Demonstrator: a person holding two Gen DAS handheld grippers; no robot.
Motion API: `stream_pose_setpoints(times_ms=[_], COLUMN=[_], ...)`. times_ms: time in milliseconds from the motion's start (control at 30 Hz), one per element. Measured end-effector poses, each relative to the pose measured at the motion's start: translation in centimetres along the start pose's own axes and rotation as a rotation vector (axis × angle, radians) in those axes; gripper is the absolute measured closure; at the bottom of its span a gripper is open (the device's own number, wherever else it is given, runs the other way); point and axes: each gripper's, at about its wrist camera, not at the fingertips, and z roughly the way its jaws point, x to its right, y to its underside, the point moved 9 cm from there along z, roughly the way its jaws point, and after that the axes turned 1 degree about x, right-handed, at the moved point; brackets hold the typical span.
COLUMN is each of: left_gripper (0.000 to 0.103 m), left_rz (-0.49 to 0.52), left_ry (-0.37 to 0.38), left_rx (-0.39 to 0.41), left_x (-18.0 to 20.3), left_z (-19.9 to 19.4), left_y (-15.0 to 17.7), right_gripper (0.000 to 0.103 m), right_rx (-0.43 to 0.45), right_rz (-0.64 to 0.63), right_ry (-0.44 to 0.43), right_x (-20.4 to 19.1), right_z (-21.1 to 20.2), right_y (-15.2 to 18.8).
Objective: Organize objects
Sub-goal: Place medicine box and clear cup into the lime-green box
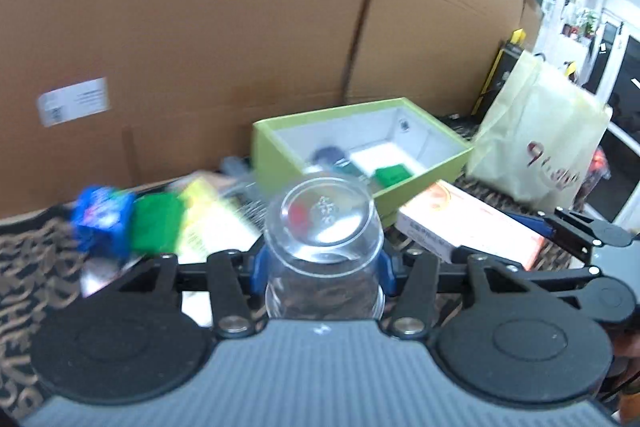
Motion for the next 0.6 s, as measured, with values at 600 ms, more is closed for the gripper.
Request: stream_pose_setpoints(times_ms=[600], left_gripper=[0.051], left_rz=[-0.020], left_ry=[-0.037], left_rx=[-0.166], left_x=[3.2], left_z=[19.4], left_y=[-7.2], right_gripper=[0.033], right_rx=[0.064], right_rz=[0.115], right_ry=[0.205], right_x=[14.5], right_z=[13.1], right_y=[-5.5])
